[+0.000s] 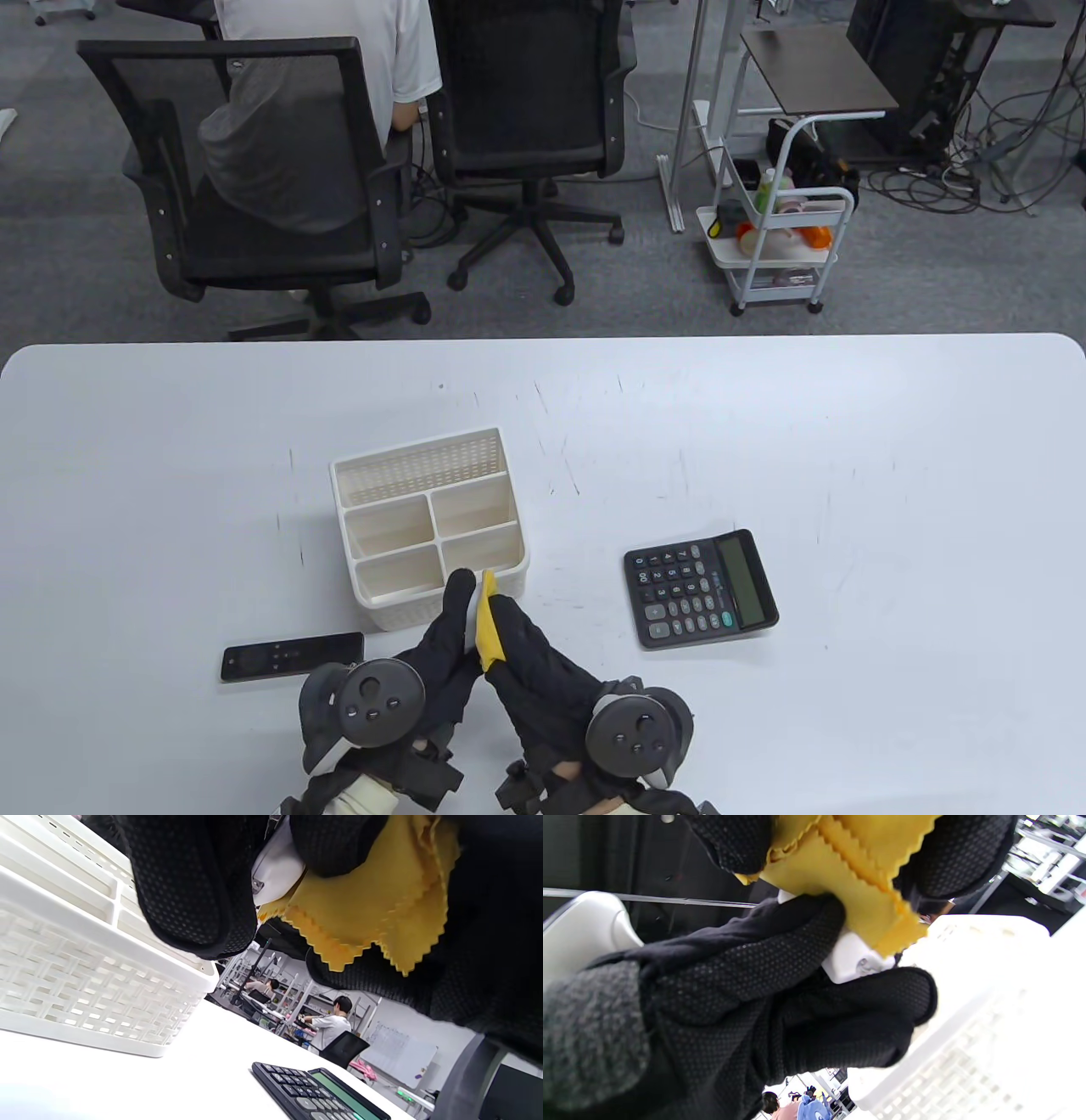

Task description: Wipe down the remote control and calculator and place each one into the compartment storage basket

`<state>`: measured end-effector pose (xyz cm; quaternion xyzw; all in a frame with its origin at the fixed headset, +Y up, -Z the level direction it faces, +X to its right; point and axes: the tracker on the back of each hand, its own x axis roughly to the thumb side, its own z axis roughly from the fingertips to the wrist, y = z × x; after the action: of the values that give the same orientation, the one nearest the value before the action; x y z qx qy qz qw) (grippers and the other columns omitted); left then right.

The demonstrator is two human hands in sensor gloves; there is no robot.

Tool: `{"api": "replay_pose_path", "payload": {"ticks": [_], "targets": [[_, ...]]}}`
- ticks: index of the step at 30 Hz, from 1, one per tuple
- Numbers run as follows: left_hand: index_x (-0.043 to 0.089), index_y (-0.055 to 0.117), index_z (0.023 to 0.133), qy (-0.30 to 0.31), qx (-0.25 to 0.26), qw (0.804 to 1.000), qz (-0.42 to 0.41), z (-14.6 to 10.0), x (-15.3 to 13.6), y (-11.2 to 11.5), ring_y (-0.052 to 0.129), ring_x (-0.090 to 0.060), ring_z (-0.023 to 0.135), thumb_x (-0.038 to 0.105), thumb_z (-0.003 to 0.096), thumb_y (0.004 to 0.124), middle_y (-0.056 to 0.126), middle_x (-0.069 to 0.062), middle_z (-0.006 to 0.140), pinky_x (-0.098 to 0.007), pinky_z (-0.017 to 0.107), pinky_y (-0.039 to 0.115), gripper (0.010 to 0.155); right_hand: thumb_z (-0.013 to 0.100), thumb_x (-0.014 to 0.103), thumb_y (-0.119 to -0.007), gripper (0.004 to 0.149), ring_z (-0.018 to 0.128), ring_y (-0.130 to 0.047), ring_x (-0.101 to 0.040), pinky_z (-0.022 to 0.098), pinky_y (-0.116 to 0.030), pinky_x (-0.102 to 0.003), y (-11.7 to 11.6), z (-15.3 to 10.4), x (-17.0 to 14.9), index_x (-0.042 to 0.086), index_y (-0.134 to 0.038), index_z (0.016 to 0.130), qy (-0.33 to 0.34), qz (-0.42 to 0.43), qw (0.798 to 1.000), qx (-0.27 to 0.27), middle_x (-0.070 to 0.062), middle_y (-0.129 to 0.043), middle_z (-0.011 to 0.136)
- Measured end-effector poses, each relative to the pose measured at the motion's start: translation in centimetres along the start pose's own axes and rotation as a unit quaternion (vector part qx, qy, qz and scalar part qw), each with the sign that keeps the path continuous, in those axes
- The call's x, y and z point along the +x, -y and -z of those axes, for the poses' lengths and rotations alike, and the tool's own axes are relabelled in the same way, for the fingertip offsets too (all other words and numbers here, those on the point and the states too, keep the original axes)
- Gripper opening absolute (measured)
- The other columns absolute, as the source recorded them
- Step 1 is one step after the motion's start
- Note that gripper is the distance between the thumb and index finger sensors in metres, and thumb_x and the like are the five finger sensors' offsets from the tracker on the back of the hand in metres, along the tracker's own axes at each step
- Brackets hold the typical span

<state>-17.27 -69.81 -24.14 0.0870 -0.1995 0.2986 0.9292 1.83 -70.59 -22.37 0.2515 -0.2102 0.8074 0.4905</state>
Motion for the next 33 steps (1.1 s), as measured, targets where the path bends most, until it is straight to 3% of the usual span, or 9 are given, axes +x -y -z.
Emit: {"api": "replay_pose_path", "payload": {"ticks": [4,10,17,21,26,33], "targets": [[0.021,0.037,0.11,0.022,0.003,1.0,0.019,-0.1,0.8,0.2,0.109,-0.027,0.068,0.031,0.0515,0.077,0.083,-0.019,0.097,-0.032,0.044,0.1,0.072,0.057,0.026,-0.071,0.053,0.083,-0.077,-0.054,0.053,-0.07,-0.065,0.2,0.0,0.1,0.007,-0.063,0.106,0.0,-0.004,1.0,-0.011,-0.039,-0.064,0.102],[0.022,0.037,0.11,0.027,0.001,1.0,0.013,-0.1,1.2,0.4,0.109,-0.027,0.069,0.031,0.0513,0.077,0.082,-0.019,0.097,-0.033,0.045,0.1,0.072,0.058,0.027,-0.069,0.054,0.079,-0.084,-0.051,0.051,-0.075,-0.061,0.7,0.2,-1.2,0.007,-0.06,0.107,-0.056,0.062,0.996,-0.028,-0.038,-0.072,0.099],[0.009,0.03,0.108,0.005,0.002,1.0,-0.004,0.1,0.8,0.4,0.109,-0.027,0.07,0.029,0.0519,0.075,0.076,-0.024,0.098,-0.032,0.045,0.1,0.075,0.057,0.026,-0.07,0.053,0.077,-0.084,-0.052,0.05,-0.075,-0.062,0.2,0.1,-0.7,0.005,-0.062,0.106,-0.038,0.027,0.999,-0.005,-0.038,-0.074,0.097],[0.015,0.033,0.109,0.01,0.001,1.0,-0.002,0.0,0.8,0.3,0.108,-0.028,0.071,0.029,0.0516,0.076,0.079,-0.022,0.098,-0.032,0.046,0.1,0.073,0.057,0.026,-0.071,0.053,0.081,-0.08,-0.054,0.052,-0.072,-0.064,0.2,0.1,-0.1,0.007,-0.063,0.106,-0.019,0.016,1.0,-0.009,-0.039,-0.068,0.1],[0.018,0.037,0.11,0.024,0.009,1.0,-0.016,0.0,1.3,0.1,0.108,-0.028,0.07,0.028,0.0512,0.077,0.08,-0.022,0.098,-0.032,0.046,0.1,0.072,0.058,0.027,-0.069,0.053,0.083,-0.079,-0.051,0.053,-0.072,-0.062,0.7,0.2,-0.7,0.009,-0.06,0.107,-0.047,0.058,0.997,-0.033,-0.035,-0.068,0.102],[0.011,0.031,0.108,0.009,0.022,0.999,-0.029,0.0,0.8,-0.2,0.108,-0.028,0.072,0.026,0.0516,0.076,0.074,-0.025,0.099,-0.032,0.047,0.1,0.074,0.058,0.026,-0.069,0.055,0.08,-0.082,-0.051,0.052,-0.074,-0.061,0.0,0.0,-1.0,0.004,-0.058,0.107,-0.071,0.066,0.995,0.002,-0.035,-0.072,0.1]]}}
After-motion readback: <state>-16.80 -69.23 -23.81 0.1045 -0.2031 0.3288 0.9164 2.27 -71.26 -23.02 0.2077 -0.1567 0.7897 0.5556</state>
